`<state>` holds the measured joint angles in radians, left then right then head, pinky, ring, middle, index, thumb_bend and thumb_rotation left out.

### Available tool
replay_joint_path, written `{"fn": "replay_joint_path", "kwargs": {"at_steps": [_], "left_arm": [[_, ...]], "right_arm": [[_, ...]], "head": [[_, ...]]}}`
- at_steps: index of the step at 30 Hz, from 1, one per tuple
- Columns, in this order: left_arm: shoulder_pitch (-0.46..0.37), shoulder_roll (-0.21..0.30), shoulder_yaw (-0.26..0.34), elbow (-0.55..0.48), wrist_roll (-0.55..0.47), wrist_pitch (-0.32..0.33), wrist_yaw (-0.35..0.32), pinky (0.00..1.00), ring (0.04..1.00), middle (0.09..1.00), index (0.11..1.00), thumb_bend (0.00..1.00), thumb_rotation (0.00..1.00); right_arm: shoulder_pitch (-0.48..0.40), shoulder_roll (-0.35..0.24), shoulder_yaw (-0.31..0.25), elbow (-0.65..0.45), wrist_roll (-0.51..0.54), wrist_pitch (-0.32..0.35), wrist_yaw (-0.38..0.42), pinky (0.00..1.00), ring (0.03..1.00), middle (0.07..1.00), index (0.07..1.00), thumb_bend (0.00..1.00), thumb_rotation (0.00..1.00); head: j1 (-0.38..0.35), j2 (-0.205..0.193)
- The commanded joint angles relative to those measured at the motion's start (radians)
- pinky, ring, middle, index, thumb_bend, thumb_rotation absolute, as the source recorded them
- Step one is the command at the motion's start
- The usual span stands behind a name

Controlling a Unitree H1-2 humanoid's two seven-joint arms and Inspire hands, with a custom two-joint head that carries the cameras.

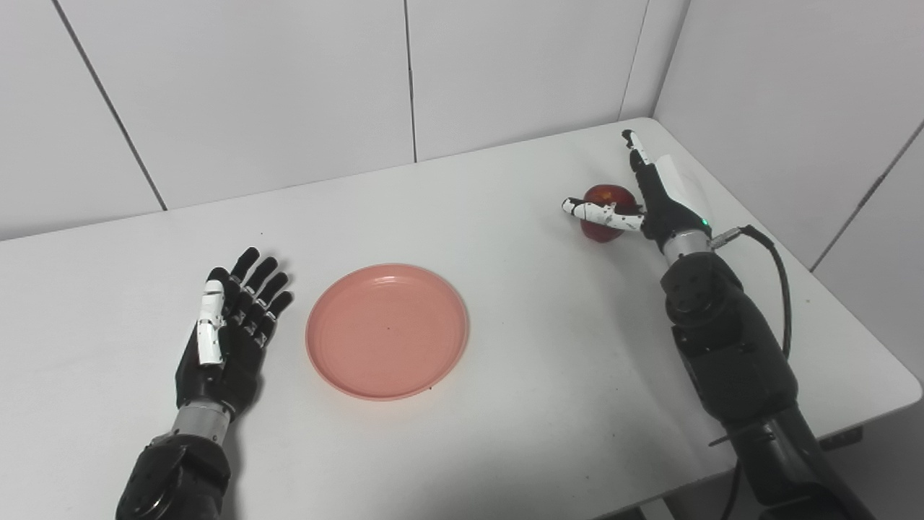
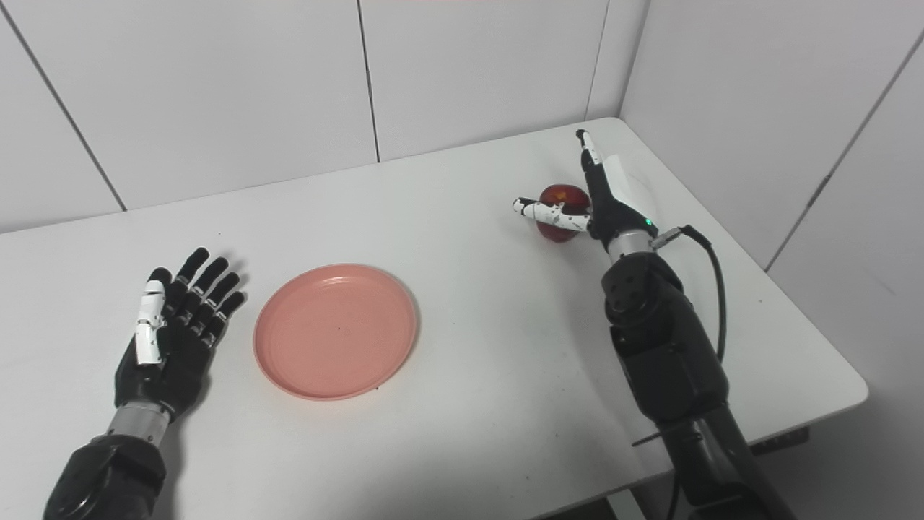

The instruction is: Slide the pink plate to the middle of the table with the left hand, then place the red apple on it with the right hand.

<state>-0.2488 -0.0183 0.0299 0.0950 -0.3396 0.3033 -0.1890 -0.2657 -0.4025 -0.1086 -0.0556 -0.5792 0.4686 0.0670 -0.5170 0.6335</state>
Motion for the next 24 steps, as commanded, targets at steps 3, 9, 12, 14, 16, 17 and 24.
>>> {"fn": "replay_joint_path", "kwargs": {"at_steps": [3,9,12,14,16,17,24], "left_arm": [[0.013,-0.001,0.0,0.004,0.008,0.034,0.016,0.92,0.915,0.917,0.9,0.38,1.0],[0.013,0.002,-0.002,0.005,0.006,0.039,0.017,0.92,0.915,0.918,0.901,0.38,1.0],[0.014,0.003,-0.003,0.004,0.004,0.041,0.015,0.93,0.915,0.918,0.902,0.38,1.0],[0.015,0.002,-0.002,0.0,0.004,0.045,0.017,0.93,0.915,0.917,0.902,0.38,1.0],[0.016,0.002,-0.003,-0.003,0.004,0.047,0.019,0.93,0.914,0.915,0.899,0.38,1.0],[0.016,0.003,-0.003,-0.004,0.004,0.047,0.017,0.93,0.914,0.916,0.9,0.38,1.0],[0.016,0.003,-0.005,-0.003,-0.001,0.046,0.013,0.94,0.922,0.922,0.905,0.37,1.0]], "right_arm": [[-0.052,-0.029,-0.004,-0.001,-0.01,0.0,-0.014,0.81,0.925,0.965,0.986,1.0,0.52],[-0.056,-0.039,0.006,0.03,-0.007,-0.013,-0.039,0.8,0.917,0.959,0.981,1.0,0.47],[-0.059,-0.041,0.008,0.042,-0.003,-0.013,-0.043,0.81,0.92,0.962,0.984,1.0,0.46],[-0.06,-0.042,0.009,0.046,0.0,-0.011,-0.041,0.81,0.921,0.963,0.986,1.0,0.46],[-0.062,-0.045,0.013,0.05,-0.002,-0.01,-0.042,0.8,0.917,0.96,0.987,1.0,0.46],[-0.062,-0.047,0.015,0.052,-0.003,-0.011,-0.042,0.79,0.913,0.958,0.986,1.0,0.45],[-0.069,-0.051,0.02,0.076,0.01,-0.026,-0.055,0.79,0.907,0.951,0.978,1.0,0.44]], "head": [[0.001,0.0],[0.002,0.001],[0.002,0.002],[0.003,0.003],[0.004,0.004],[0.005,0.004],[0.008,0.008]]}}
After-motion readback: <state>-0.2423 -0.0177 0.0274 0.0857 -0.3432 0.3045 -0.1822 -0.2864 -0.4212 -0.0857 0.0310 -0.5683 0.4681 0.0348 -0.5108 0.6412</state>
